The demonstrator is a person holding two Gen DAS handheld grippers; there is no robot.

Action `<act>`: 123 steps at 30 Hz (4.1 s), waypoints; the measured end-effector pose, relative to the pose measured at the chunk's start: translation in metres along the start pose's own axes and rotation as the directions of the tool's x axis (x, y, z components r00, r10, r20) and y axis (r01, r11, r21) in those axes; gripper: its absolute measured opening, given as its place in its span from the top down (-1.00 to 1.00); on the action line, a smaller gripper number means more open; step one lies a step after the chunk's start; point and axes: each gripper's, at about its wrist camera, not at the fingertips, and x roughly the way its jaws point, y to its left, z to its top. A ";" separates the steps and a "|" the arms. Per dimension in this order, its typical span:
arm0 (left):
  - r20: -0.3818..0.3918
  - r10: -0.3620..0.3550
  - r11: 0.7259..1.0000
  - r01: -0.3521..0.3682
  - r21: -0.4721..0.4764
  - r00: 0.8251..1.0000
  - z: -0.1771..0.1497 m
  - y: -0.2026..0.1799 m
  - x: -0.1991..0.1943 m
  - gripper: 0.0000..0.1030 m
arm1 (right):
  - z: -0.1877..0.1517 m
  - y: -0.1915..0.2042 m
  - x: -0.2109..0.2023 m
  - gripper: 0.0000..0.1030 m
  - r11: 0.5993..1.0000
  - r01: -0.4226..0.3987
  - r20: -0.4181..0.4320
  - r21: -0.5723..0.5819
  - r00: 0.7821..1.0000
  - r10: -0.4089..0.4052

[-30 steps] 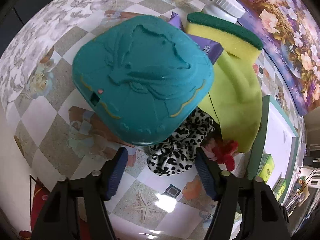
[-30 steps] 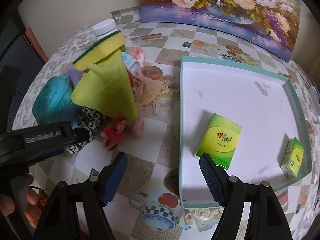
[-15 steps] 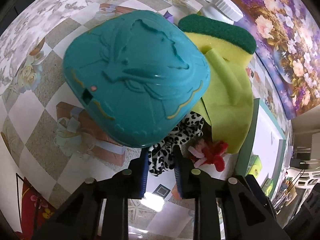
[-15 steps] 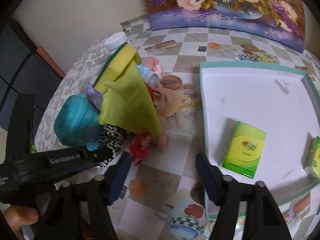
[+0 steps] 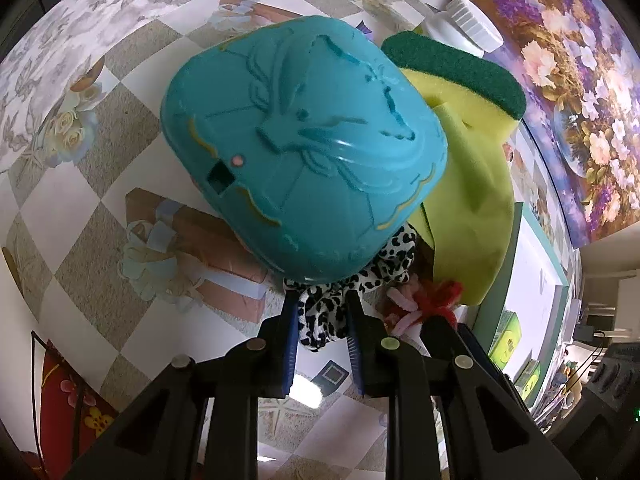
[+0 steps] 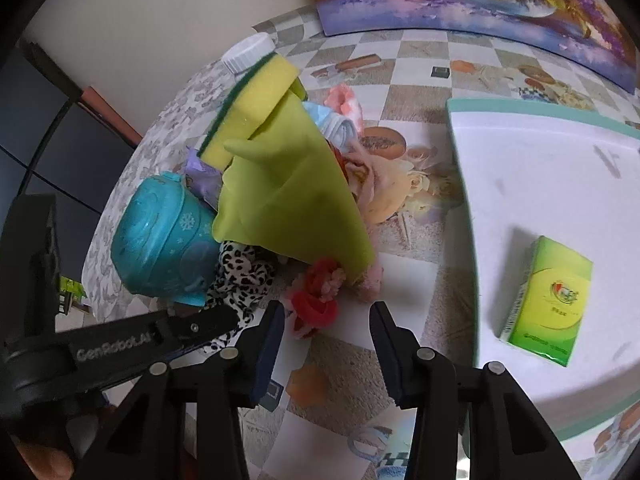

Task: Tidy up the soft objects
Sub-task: 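Grasp the leopard-print scrunchie with the left gripper while the right grasps the red plush toy, then carry scrunchie and red toy into the white tray and open both grippers, then move both grippers back toward the sponge and cloth at the pile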

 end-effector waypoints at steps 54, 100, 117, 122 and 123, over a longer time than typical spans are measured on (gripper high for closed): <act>0.203 -0.186 0.966 0.141 0.215 0.961 -0.033 -0.044 -0.083 0.58 | -0.003 -0.022 -0.095 0.59 0.997 -0.061 0.185 0.036 0.981 0.053; 0.078 -0.105 0.763 0.030 0.646 0.991 -0.066 -0.265 0.036 0.57 | 0.017 -0.249 -0.112 0.59 0.791 0.265 0.135 0.551 0.907 -0.398; 0.131 -0.074 0.803 -0.019 0.596 0.989 -0.050 -0.254 0.020 -0.22 | 0.031 -0.230 -0.128 -0.19 0.807 0.362 0.109 0.466 0.882 -0.459; 0.169 -0.013 0.829 -0.084 0.553 0.986 -0.040 -0.237 0.016 -0.45 | 0.031 -0.216 -0.120 -0.33 0.822 0.391 0.075 0.415 0.885 -0.459; 0.176 -0.001 0.835 -0.096 0.542 0.984 -0.038 -0.232 0.015 -0.46 | 0.031 -0.212 -0.118 -0.34 0.825 0.397 0.069 0.403 0.885 -0.460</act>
